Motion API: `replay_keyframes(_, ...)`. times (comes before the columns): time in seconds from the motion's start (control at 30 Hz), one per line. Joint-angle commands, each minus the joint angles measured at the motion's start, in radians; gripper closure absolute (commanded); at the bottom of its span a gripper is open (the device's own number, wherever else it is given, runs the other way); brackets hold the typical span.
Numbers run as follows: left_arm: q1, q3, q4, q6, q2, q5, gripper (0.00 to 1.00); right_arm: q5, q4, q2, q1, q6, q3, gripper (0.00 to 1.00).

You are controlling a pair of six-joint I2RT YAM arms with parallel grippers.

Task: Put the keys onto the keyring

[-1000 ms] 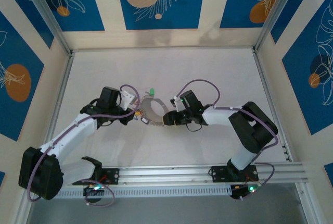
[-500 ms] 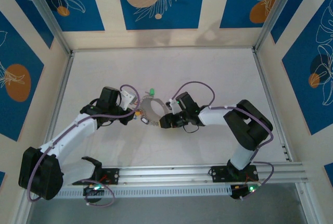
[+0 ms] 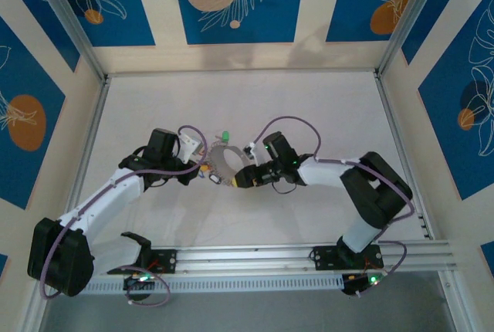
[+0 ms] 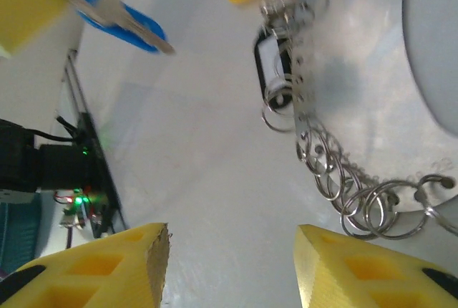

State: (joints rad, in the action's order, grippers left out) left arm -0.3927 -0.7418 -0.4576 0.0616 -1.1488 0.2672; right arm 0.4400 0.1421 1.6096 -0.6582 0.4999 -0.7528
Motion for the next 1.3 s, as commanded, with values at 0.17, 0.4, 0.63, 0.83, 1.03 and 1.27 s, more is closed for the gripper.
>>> replay_keyframes(0.17,0.008,-0.009,0.002,0.018,0.013,-0.007,1.00,-0.138,-0.084,-0.077,0.103,0.023,0.056,0.47)
replay_keyframes(0.4,0.008,-0.008,0.005,0.017,0.008,0.000,1.00,-0.060,0.088,0.036,0.095,0.146,0.094,0.45)
replay_keyframes(0.63,0.008,-0.005,0.004,0.017,0.015,-0.001,1.00,-0.087,0.107,0.087,0.094,0.185,0.081,0.45)
replay_keyframes(0.83,0.007,-0.007,0.002,0.019,0.014,-0.002,1.00,-0.216,-0.007,0.042,0.094,0.163,0.095,0.45)
replay_keyframes(1.03,0.008,-0.007,0.002,0.018,0.015,0.000,1.00,-0.293,-0.056,0.007,0.096,0.131,0.115,0.45)
replay_keyframes(1.27,0.007,-0.009,-0.003,0.017,0.014,0.002,1.00,-0.349,-0.057,0.002,0.095,0.106,0.107,0.45)
